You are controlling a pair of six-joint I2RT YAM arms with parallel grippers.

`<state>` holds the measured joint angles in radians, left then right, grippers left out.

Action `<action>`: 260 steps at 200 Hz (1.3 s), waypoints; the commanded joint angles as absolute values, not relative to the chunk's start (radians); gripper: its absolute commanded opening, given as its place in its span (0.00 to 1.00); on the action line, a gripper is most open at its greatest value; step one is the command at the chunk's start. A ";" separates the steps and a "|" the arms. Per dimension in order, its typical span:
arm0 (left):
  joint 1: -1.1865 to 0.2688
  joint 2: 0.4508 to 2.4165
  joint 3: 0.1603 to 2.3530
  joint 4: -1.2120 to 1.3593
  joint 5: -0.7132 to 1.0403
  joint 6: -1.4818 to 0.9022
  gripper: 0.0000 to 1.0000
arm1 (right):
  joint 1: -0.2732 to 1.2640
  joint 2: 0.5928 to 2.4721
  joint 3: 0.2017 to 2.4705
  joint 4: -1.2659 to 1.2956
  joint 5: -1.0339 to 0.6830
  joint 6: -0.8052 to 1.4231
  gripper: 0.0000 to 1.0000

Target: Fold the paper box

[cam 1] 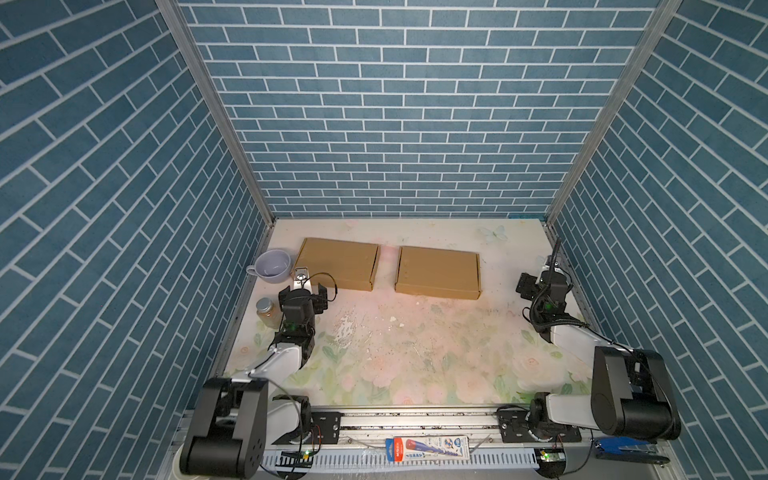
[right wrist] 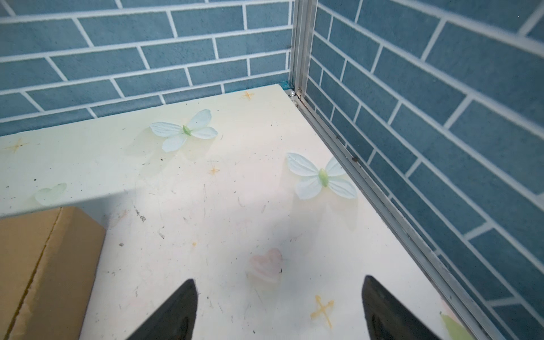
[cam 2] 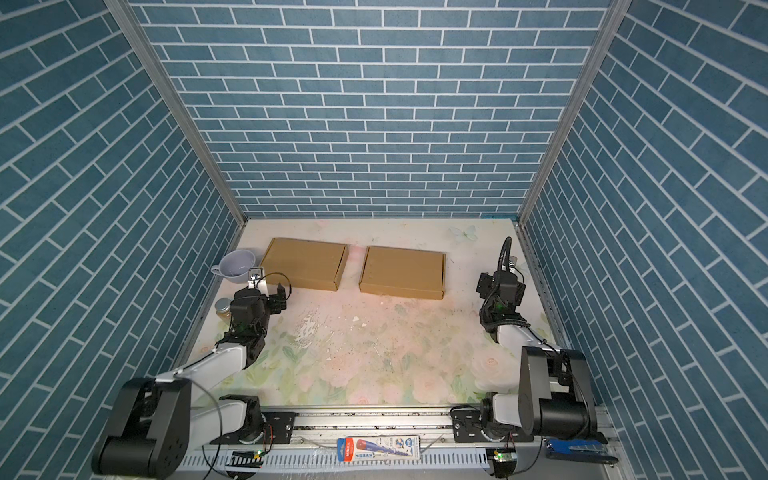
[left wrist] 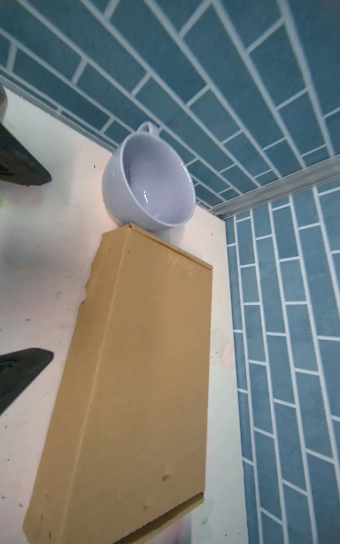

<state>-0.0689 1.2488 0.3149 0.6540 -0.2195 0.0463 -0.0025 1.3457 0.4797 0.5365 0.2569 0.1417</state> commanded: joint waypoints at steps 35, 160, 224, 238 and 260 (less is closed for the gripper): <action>-0.023 1.493 0.267 1.070 -0.007 0.084 0.88 | -0.004 1.486 0.304 0.987 0.147 0.049 0.88; -0.008 1.526 0.305 1.015 -0.143 0.012 1.00 | -0.020 1.538 0.388 0.874 0.140 0.066 0.93; -0.009 1.528 0.307 1.014 -0.147 0.010 1.00 | -0.023 1.539 0.389 0.872 0.137 0.067 0.93; -0.009 1.528 0.311 1.007 -0.129 0.017 1.00 | -0.023 1.540 0.389 0.872 0.135 0.067 0.93; -0.015 1.529 0.329 0.974 -0.037 0.060 1.00 | -0.023 1.538 0.388 0.872 0.135 0.068 0.93</action>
